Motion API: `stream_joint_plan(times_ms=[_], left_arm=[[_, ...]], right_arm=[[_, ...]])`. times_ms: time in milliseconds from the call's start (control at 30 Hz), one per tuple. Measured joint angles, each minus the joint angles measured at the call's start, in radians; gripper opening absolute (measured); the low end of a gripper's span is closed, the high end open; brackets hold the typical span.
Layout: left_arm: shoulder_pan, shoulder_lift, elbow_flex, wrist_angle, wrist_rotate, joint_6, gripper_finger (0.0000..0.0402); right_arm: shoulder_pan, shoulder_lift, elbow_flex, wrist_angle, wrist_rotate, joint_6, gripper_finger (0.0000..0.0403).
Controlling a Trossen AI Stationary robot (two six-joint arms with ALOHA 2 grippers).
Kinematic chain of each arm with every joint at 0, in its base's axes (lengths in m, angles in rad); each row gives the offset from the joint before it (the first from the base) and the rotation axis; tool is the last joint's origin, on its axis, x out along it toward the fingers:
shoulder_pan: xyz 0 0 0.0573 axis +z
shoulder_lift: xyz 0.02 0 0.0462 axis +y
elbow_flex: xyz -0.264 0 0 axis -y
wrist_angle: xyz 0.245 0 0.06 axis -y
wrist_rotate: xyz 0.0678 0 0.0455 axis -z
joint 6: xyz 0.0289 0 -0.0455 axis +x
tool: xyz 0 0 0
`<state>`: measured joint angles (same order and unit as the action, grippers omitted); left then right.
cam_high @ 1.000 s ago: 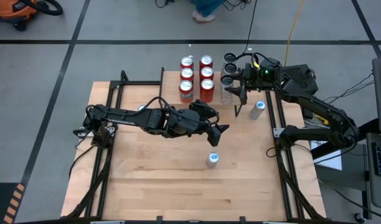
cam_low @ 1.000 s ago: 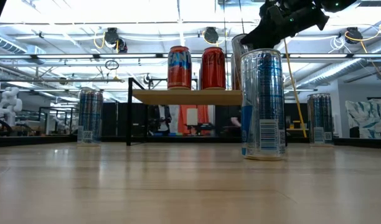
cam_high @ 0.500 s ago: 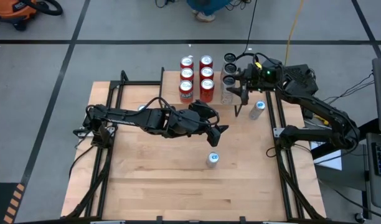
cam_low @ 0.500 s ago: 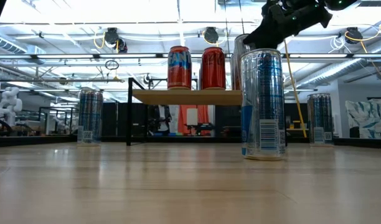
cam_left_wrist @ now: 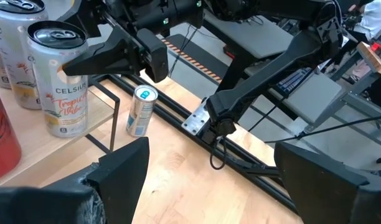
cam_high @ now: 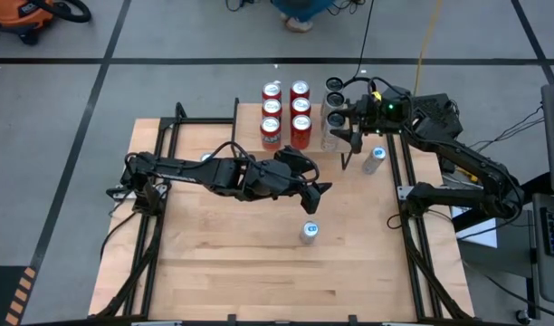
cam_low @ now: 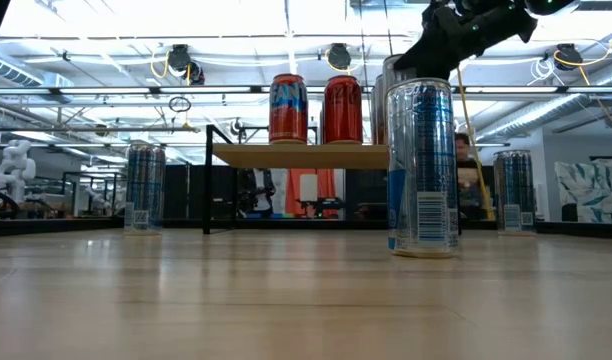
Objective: Place canned beverage on shelf
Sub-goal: Put the white-yellow soda can on the shelf aligned with the other white-yellow soda can
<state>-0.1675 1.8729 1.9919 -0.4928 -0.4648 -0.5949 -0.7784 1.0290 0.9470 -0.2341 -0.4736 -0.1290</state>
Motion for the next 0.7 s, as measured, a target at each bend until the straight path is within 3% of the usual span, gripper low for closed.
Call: stream_joint_plan(times_ms=[200, 400, 700], left_arm=[[-0.010, 0.000, 0.000, 0.000, 0.000, 0.000, 0.0348], [-0.012, 0.000, 0.000, -0.017, 0.000, 0.000, 0.0348], [-0.012, 0.000, 0.000, -0.023, 0.000, 0.000, 0.0348]], right_arm=[[0.000, -0.008, 0.000, 0.005, 0.000, 0.011, 0.0335], [0.000, -0.062, 0.000, 0.008, 0.013, 0.029, 0.0336], [-0.001, -0.170, 0.012, -0.118, 0.054, 0.064, 0.0336]])
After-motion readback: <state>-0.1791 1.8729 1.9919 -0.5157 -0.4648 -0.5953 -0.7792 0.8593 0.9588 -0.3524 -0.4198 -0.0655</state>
